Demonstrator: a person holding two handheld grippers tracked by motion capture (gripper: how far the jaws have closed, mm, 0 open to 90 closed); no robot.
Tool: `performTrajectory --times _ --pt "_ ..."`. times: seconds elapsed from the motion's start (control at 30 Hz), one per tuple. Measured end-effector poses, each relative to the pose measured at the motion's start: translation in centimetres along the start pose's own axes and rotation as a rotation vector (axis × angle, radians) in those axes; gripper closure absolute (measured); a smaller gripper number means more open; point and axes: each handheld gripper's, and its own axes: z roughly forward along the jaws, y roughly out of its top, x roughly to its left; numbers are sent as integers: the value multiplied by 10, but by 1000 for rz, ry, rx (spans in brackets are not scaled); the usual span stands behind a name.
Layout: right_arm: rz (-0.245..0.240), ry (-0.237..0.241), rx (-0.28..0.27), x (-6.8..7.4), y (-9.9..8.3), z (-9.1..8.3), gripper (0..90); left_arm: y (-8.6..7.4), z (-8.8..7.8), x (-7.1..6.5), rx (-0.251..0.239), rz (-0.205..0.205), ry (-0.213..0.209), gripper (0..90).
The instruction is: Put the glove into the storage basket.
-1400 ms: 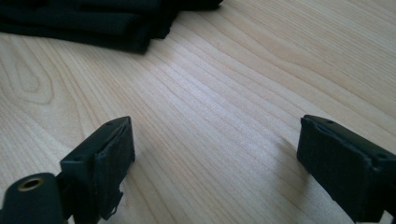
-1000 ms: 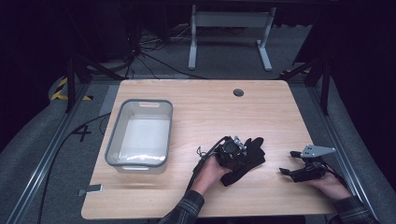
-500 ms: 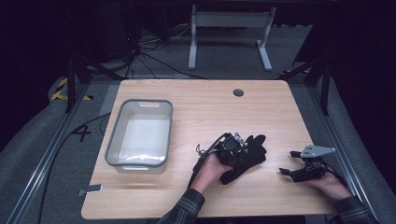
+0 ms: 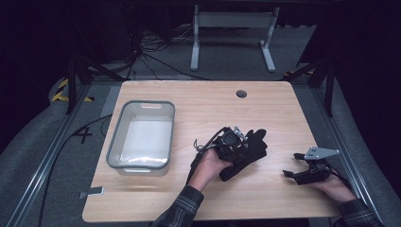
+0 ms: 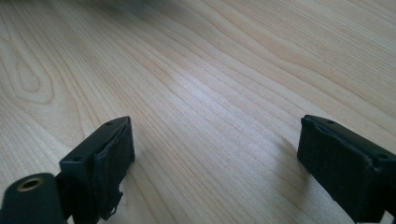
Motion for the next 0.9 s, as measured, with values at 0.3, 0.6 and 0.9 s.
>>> performTrajectory --times 0.3,0.6,0.9 --pt "0 0 0 0 0 0 113 4 -22 6 -22 -11 17 681" --pt "0 0 0 0 0 0 113 3 -46 13 -33 -14 48 680" --pt "0 0 0 0 0 0 113 -5 -77 28 -62 -61 106 680"
